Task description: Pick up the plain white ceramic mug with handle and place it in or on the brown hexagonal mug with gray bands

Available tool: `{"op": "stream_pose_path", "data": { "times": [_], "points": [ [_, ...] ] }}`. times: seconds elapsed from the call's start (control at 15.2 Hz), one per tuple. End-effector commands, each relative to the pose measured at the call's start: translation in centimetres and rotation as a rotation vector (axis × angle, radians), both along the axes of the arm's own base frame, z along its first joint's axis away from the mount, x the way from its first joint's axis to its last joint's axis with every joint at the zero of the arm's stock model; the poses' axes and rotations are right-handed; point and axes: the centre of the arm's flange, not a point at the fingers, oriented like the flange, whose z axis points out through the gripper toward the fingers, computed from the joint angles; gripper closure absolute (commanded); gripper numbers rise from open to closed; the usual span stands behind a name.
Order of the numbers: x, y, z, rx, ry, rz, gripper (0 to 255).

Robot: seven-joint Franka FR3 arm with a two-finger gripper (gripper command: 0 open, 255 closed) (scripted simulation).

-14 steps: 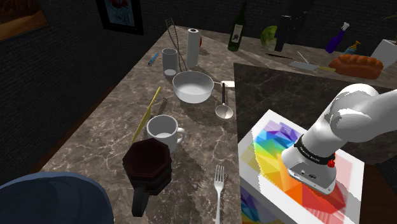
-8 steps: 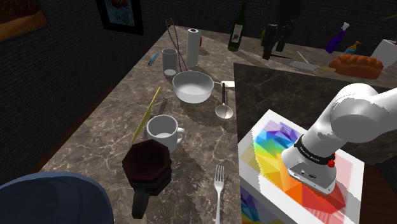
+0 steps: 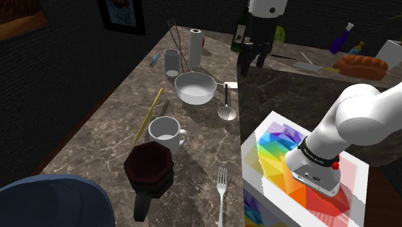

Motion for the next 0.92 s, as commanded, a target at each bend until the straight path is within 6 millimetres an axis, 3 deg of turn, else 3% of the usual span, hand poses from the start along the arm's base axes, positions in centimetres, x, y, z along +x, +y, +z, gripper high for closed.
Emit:
{"op": "stream_pose_path", "data": {
  "times": [0.0, 0.86],
  "points": [
    [0.6, 2.6, -1.1, 0.003, -0.003, 0.001, 0],
    [4.9, 17.6, -7.5, 0.016, -0.023, 0.009, 0]
  ]
}}
